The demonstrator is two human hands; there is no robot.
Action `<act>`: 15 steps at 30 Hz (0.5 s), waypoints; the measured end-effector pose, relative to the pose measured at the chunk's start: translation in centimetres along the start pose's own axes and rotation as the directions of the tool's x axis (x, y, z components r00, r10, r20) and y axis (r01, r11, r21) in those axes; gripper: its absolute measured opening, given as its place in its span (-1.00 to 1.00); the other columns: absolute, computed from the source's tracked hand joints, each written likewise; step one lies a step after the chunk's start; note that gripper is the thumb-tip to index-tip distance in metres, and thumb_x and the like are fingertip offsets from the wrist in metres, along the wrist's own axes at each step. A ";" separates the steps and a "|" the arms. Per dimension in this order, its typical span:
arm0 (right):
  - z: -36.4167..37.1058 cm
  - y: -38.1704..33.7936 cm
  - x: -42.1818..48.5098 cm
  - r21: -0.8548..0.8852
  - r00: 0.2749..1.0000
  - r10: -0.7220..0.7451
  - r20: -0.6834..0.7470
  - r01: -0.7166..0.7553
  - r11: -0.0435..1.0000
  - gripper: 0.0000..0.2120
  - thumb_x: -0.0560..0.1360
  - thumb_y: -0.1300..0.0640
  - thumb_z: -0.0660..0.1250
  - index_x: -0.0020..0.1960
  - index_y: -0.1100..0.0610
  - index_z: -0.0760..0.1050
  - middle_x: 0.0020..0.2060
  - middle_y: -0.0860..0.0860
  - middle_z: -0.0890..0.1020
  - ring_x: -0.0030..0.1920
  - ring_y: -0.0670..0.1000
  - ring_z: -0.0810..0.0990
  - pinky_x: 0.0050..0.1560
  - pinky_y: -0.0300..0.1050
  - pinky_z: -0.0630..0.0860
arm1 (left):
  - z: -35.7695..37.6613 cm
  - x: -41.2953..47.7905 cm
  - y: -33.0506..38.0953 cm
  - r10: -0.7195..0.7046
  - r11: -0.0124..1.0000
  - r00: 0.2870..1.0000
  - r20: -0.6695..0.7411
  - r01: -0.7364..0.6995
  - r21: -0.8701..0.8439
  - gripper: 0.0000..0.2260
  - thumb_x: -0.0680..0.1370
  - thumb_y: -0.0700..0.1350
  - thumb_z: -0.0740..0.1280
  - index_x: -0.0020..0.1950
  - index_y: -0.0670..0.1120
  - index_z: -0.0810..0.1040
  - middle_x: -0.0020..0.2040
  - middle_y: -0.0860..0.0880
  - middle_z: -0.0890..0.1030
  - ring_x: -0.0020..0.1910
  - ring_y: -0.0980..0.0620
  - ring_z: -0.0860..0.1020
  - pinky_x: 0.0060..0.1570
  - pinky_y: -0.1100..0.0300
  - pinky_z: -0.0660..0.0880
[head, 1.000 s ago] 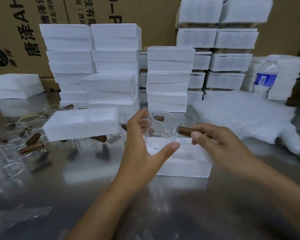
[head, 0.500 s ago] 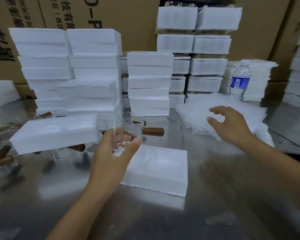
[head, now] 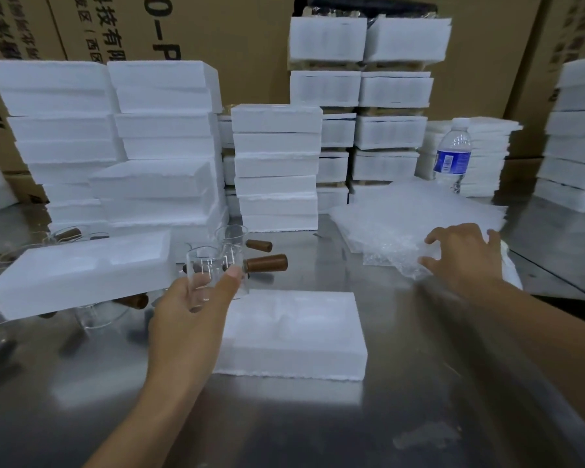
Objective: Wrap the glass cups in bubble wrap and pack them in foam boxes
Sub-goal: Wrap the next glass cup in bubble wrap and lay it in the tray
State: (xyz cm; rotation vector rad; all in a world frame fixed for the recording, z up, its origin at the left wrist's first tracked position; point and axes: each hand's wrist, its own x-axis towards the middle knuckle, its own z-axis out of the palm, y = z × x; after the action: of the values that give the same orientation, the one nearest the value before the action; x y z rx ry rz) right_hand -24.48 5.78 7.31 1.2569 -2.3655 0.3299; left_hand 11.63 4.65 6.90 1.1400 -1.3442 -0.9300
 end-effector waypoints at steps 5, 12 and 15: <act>-0.3 -0.4 0.0 -0.079 0.999 -0.002 -0.053 -0.002 0.997 -0.79 0.50 -0.07 0.32 0.11 -0.05 0.54 0.11 0.01 0.60 0.26 0.06 0.41 0.41 0.16 0.04 | 0.5 -0.3 0.1 0.023 1.000 0.999 0.032 -0.024 0.015 -0.28 0.11 0.43 0.27 0.12 0.03 0.52 -0.02 0.10 0.61 -0.03 0.09 0.58 -0.15 0.18 0.47; -0.7 -0.6 0.0 -0.093 0.999 0.026 0.021 -0.024 0.995 -0.84 0.54 -0.02 0.28 0.10 -0.07 0.54 0.12 0.02 0.59 0.23 0.07 0.42 0.42 0.17 0.04 | 1.1 -0.7 0.0 0.034 0.997 0.995 0.096 -0.028 -0.065 -0.46 0.13 0.41 0.31 -0.04 0.11 0.56 -0.10 0.10 0.66 -0.05 0.03 0.63 -0.08 0.09 0.51; -0.9 -0.8 -0.2 0.066 0.995 0.080 -0.057 -0.077 0.995 -0.84 0.54 0.04 0.28 0.06 0.03 0.58 0.06 0.11 0.62 0.15 0.14 0.48 0.36 0.19 0.16 | 1.1 -0.7 0.1 0.083 0.993 0.993 0.082 -0.076 -0.092 -0.47 0.22 0.44 0.36 -0.03 0.09 0.59 -0.13 0.10 0.68 -0.06 0.05 0.64 -0.08 0.12 0.50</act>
State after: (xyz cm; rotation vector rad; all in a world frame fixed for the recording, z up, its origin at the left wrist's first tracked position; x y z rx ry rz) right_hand -23.52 5.85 8.02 1.1677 -2.3749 0.4645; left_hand 10.46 5.29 6.68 0.9816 -1.3934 -0.9801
